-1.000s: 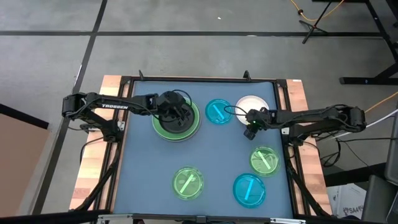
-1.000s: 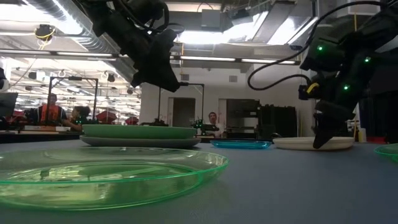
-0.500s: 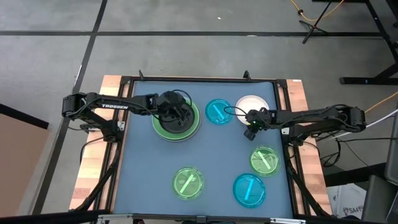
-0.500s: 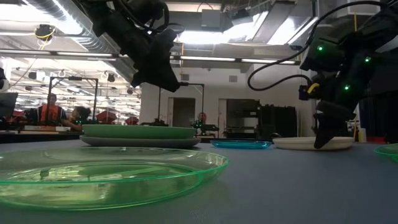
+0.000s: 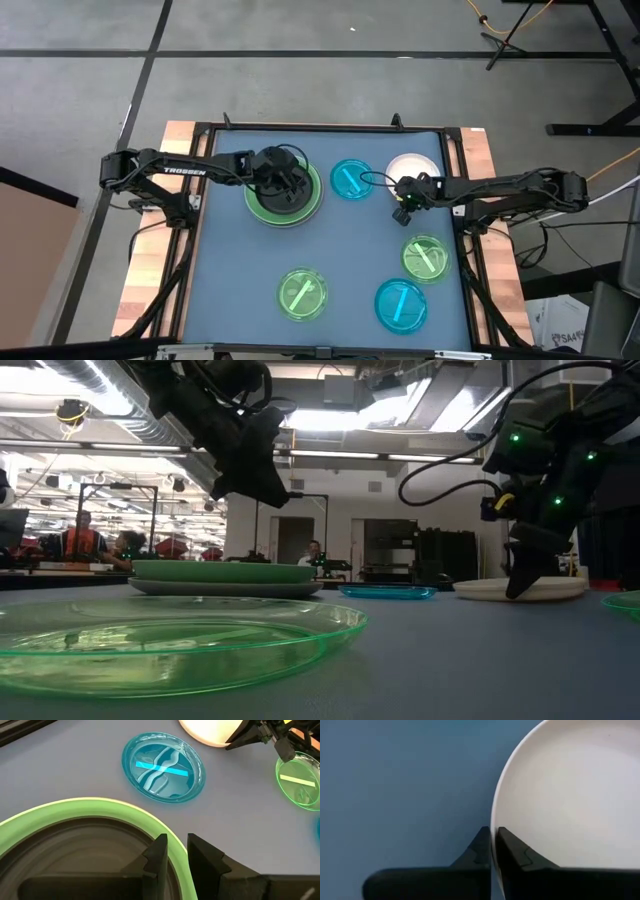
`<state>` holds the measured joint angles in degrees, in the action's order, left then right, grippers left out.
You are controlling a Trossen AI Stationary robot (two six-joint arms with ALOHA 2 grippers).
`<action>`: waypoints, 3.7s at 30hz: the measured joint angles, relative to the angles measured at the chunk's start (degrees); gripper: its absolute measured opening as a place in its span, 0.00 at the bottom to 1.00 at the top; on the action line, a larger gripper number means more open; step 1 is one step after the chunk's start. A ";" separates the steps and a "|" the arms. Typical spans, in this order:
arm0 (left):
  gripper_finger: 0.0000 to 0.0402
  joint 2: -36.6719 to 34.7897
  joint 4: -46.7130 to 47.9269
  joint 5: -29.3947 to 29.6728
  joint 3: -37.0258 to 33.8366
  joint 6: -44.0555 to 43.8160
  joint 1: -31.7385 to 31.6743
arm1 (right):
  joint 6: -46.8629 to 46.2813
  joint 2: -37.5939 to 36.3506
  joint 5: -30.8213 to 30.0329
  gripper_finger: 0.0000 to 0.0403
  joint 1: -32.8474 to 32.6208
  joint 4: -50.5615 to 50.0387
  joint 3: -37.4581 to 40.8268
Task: Stack plastic plates
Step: Stack the white plate on top of the black plate
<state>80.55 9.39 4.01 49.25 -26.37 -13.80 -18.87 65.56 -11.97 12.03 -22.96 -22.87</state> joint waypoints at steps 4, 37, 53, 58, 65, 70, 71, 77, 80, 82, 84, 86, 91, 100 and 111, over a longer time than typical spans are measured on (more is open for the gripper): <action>0.17 0.00 0.00 0.00 0.00 0.00 0.00 | 0.00 0.00 0.00 0.01 0.00 0.00 0.00; 0.17 0.00 0.00 0.00 0.02 -0.02 0.00 | 14.43 -0.13 -0.94 0.00 -0.02 -4.75 -11.78; 0.17 0.00 0.00 0.00 0.02 -0.15 0.00 | 27.37 -0.13 3.06 0.00 -0.07 -4.28 -19.61; 0.17 0.00 -0.02 0.00 0.02 -1.82 -0.07 | 32.72 -0.11 6.88 0.00 -0.07 -4.17 -19.61; 0.22 0.00 -0.02 0.00 0.02 -3.30 -0.07 | 40.88 -0.11 11.16 0.00 -0.09 -4.17 -19.61; 0.28 0.00 -0.04 -0.01 0.02 -5.15 -0.07 | 45.16 -0.11 14.46 0.00 -0.07 -4.17 -19.61; 0.29 0.00 -0.10 0.00 0.02 -6.12 -0.07 | 46.24 -0.11 15.15 0.00 -0.07 -4.17 -19.61; 0.31 0.00 -4.41 2.27 0.02 -16.64 -0.07 | 52.88 -0.11 19.79 0.00 -0.09 -4.16 -19.61; 0.31 0.00 -8.44 3.24 0.02 -20.74 -0.07 | 56.56 -0.11 21.58 0.00 -0.09 -4.15 -19.61; 0.31 0.00 -11.21 3.76 0.02 -22.11 -0.07 | 58.84 -0.08 22.51 0.00 -0.09 -4.13 -19.61; 0.31 0.00 -13.36 4.18 0.02 -23.48 -0.07 | 60.97 -0.07 23.69 0.00 -0.09 -4.15 -19.61; 0.30 0.00 -14.79 4.30 0.02 -24.54 -0.07 | 62.03 -0.07 25.00 0.00 -0.09 -4.13 -19.61; 0.30 0.52 -16.25 4.38 0.05 -25.82 0.05 | 62.69 -0.06 28.04 0.00 -0.45 -4.14 -19.61; 0.30 5.52 -18.39 3.38 0.09 -33.78 1.53 | 62.73 0.42 27.58 0.00 -8.46 -4.15 -19.61; 0.30 10.79 -20.73 2.05 0.04 -38.90 6.54 | 62.71 7.04 24.41 0.00 -15.71 -3.16 -19.61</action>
<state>91.34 -11.34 6.07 49.30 -65.27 -7.26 43.83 72.60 12.45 -3.67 -26.12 -42.48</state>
